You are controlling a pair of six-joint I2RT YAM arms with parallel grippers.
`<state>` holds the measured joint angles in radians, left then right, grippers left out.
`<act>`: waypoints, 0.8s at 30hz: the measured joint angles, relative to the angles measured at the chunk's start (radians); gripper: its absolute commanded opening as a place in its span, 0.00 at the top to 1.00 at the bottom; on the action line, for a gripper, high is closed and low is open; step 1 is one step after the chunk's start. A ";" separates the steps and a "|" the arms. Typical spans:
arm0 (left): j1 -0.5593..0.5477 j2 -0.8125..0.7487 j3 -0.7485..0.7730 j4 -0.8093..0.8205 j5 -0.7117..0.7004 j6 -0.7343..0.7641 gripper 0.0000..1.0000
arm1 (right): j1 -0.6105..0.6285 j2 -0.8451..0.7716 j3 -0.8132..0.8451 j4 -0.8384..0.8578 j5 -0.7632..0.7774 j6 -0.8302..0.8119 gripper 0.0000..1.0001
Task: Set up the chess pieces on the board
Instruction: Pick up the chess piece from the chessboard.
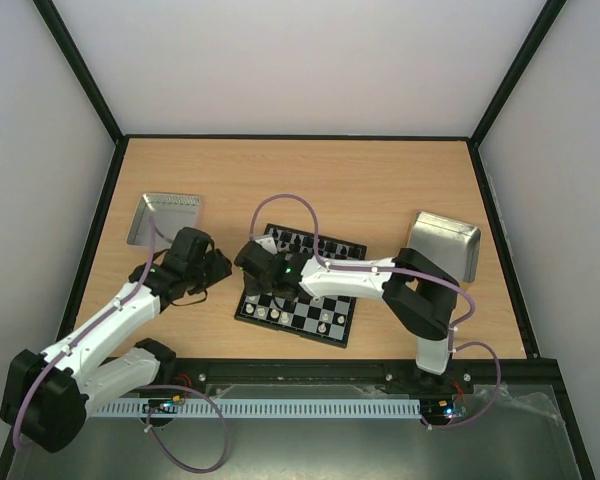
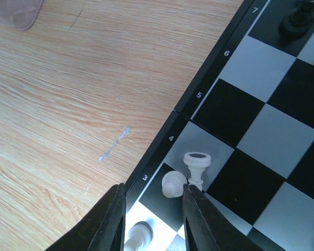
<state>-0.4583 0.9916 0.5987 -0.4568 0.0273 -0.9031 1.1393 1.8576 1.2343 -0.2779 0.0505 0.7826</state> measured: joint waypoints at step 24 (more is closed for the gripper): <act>0.053 -0.042 -0.019 -0.008 -0.009 -0.005 0.41 | 0.000 0.110 0.085 -0.054 0.048 -0.042 0.97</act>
<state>-0.4049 0.9497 0.5800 -0.4648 0.0185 -0.9085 1.1393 1.9678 1.3193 -0.3317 0.0990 0.7410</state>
